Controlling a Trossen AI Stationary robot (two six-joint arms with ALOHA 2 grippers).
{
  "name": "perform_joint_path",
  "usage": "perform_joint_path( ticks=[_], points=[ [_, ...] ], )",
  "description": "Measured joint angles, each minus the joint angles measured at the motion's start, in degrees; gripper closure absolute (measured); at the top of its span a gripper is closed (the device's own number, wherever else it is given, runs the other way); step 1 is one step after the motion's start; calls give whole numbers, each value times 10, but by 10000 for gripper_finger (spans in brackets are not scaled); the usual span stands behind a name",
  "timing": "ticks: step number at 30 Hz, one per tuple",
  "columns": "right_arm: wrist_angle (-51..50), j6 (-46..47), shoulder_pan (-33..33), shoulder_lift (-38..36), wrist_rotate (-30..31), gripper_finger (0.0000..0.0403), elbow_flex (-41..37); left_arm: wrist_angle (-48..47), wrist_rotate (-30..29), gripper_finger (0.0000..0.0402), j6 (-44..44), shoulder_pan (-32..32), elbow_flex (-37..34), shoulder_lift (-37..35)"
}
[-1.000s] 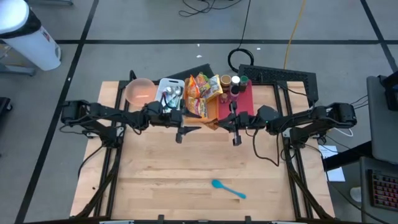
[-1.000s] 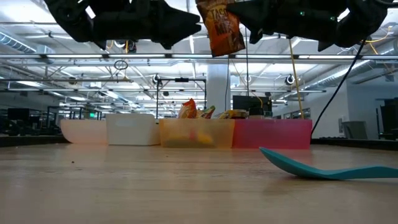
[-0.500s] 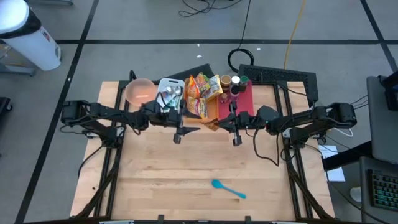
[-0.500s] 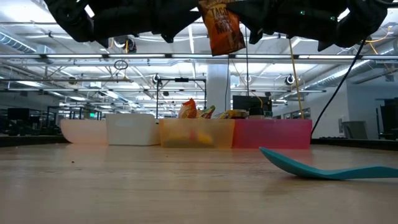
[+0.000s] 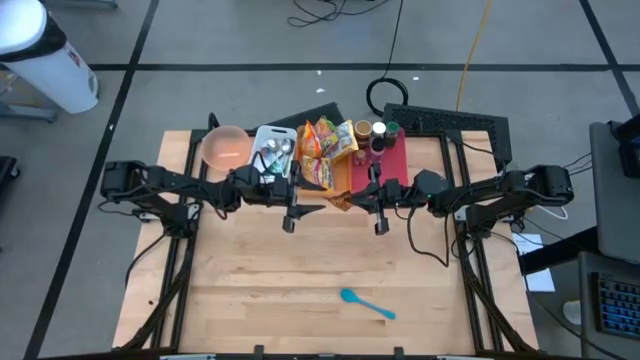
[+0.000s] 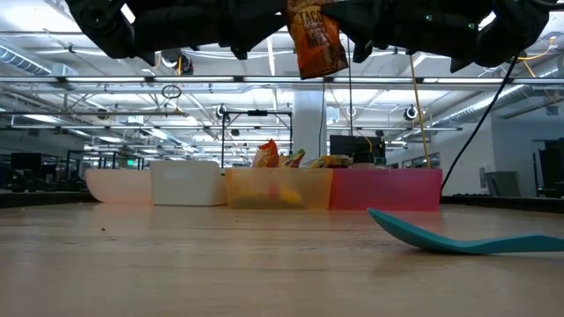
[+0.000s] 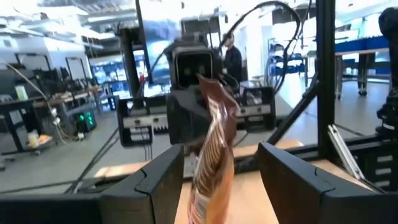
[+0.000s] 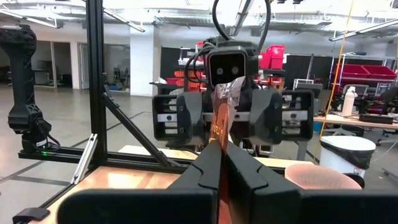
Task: Pick & Place Food Item
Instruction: Put the orange seasoning pack into the red bin
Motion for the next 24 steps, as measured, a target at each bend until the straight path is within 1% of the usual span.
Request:
perform_joint_path(
  ticks=[3, 6, 11, 18, 20, 24],
  points=[
    [-1, 0, 0, 0, 0, 403, 0, -8, 0, 191, 0, 0, 4, 1],
    [-3, 0, 0, 0, 0, 403, 0, -11, 0, 211, 1, 0, 4, 1],
    [-5, 0, 0, 0, 0, 403, 0, -15, -2, 277, 2, 0, 4, 1],
    [-5, 0, 0, 0, 0, 403, 0, -18, -3, 382, 10, 0, 4, 1],
    [-5, 0, 0, 0, 0, 403, 0, -20, -9, 394, 16, 0, 4, 1],
    [-8, -10, 0, 0, 2, 403, 0, -29, -26, 397, 19, 0, 4, 1]
  ],
)
